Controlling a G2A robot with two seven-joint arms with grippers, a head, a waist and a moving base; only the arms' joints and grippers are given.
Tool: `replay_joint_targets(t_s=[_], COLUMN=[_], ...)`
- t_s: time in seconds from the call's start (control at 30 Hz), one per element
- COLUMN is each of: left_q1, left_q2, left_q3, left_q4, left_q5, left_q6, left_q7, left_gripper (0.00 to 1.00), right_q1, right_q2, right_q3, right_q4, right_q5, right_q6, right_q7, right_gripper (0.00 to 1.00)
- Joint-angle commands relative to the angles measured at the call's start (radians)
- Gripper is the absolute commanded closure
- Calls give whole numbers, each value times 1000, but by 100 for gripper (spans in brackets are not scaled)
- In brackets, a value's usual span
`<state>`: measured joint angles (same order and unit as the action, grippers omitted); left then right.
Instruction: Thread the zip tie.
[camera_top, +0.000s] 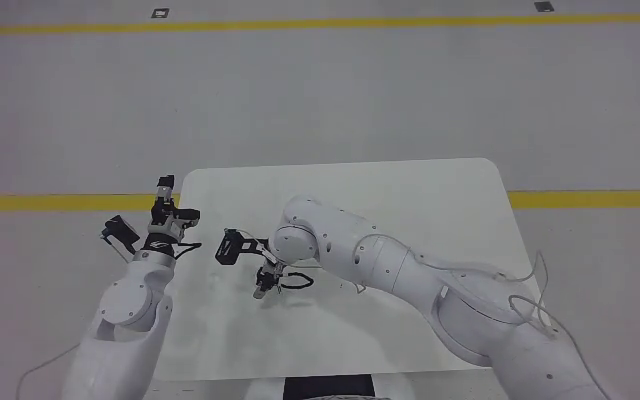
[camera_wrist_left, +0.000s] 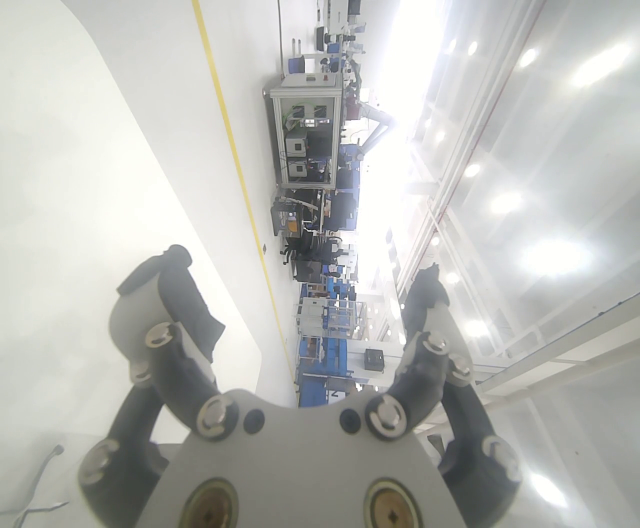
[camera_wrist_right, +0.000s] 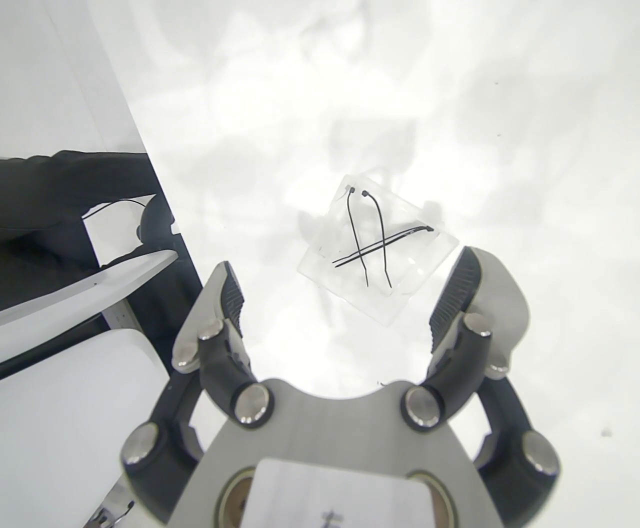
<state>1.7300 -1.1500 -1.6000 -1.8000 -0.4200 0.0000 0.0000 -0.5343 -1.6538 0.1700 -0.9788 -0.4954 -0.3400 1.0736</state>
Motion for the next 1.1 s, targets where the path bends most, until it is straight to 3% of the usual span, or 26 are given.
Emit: replay_joint_targets(t_s=[0.0, 0.07, 0.47, 1.07], left_q1=[0, 0, 0, 0], left_q2=[0, 0, 0, 0], left_q3=[0, 0, 0, 0], left_q4=[0, 0, 0, 0], left_q5=[0, 0, 0, 0], left_q6=[0, 0, 0, 0], left_q7=[0, 0, 0, 0], left_gripper=[0, 0, 0, 0], right_q1=[0, -3, -36, -58], right_q2=[0, 0, -5, -10], right_q3=[0, 0, 4, 6], right_q4=[0, 0, -20, -9], right_q5=[0, -2, -160, -203], right_q6=[0, 2, 135, 132], right_q7=[0, -6, -6, -25], right_gripper=[0, 0, 0, 0])
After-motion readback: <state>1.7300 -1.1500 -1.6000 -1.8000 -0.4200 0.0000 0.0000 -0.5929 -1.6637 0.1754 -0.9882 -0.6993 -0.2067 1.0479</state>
